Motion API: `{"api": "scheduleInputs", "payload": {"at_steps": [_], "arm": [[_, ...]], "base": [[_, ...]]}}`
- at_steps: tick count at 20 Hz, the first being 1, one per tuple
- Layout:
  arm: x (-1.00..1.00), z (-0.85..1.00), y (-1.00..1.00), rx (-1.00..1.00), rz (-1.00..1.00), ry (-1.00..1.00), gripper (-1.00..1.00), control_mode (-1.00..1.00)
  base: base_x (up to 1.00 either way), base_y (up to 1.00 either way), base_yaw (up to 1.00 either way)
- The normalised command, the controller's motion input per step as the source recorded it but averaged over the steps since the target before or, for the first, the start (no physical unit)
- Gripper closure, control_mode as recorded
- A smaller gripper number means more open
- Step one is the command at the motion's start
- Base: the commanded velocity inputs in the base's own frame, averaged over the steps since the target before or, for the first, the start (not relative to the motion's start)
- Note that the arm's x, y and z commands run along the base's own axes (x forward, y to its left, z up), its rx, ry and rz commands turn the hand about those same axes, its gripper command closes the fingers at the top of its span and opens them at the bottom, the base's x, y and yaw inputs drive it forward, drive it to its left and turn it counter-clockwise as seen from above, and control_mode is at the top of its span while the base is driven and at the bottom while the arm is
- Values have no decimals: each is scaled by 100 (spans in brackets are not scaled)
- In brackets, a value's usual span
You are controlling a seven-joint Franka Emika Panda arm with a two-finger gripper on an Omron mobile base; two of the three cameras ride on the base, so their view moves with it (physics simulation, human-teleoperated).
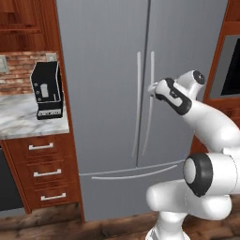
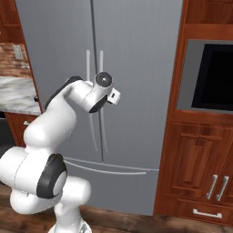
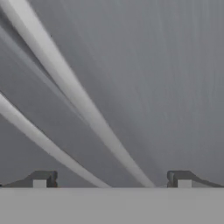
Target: Open the fridge, remove the pear, lime, and steak, and place them on any counter.
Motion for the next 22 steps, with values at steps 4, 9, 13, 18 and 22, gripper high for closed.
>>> {"api": "scheduleInputs", "payload": {"at_steps": [4, 9, 13, 18, 22], "arm": [[1, -34, 0, 6, 0, -37, -100, -100], [7, -21, 3, 3, 0, -21, -100, -100], [32, 0, 0, 0, 0, 7, -100, -100], [47, 0, 0, 0, 0, 19, -100, -100], [56, 0, 0, 0, 0, 20, -100, -100]], "base": [[0, 0, 0], [0, 0, 0], [0, 0, 0], [0, 0, 0], [0, 0, 0]]}}
